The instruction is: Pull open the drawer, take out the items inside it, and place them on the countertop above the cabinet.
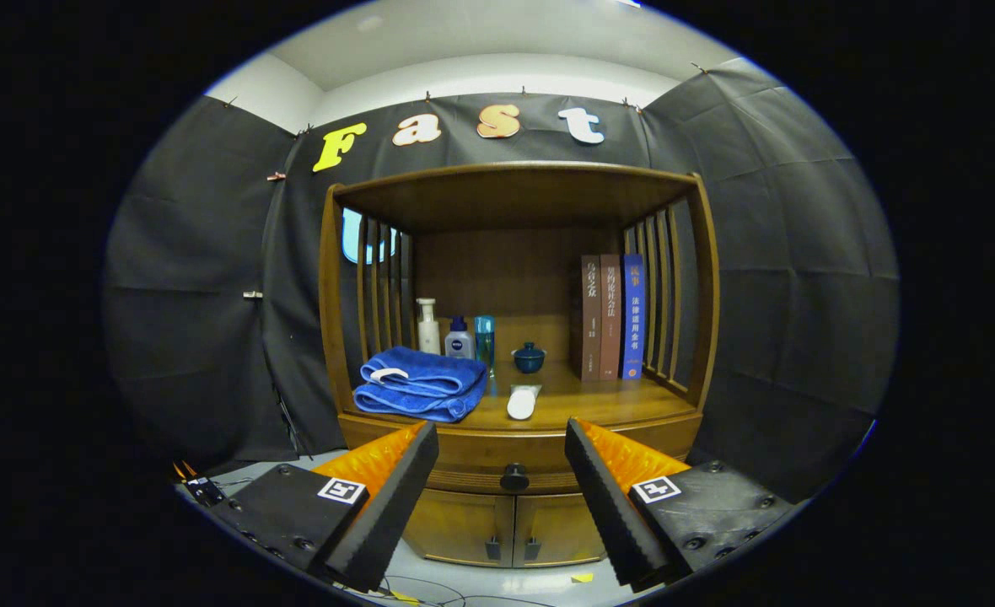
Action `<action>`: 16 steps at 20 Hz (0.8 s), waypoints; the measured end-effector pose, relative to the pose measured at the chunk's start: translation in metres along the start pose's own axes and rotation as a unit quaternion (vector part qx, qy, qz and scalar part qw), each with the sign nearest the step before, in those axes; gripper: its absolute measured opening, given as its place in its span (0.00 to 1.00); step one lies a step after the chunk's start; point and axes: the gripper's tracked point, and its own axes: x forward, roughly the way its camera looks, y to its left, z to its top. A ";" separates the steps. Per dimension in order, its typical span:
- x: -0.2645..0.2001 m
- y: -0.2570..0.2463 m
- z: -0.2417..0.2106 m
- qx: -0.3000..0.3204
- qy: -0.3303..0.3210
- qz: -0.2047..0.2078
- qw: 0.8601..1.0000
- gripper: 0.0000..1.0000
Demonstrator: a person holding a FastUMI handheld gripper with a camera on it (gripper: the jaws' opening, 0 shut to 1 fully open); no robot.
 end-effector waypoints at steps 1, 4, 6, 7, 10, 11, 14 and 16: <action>-0.005 -0.003 0.007 0.000 0.000 -0.002 1.000 0.99; -0.020 -0.012 0.028 0.008 0.001 -0.004 1.000 0.99; -0.028 -0.018 0.038 0.016 0.006 -0.004 1.000 0.99; -0.032 -0.019 0.044 0.023 0.009 -0.003 1.000 0.99; -0.040 -0.029 0.063 0.024 0.006 -0.004 1.000 0.99; -0.045 -0.033 0.068 0.018 0.008 -0.008 1.000 0.99; -0.052 -0.040 0.084 0.008 0.006 -0.012 1.000 0.99; -0.055 -0.042 0.095 0.015 0.005 -0.008 1.000 0.99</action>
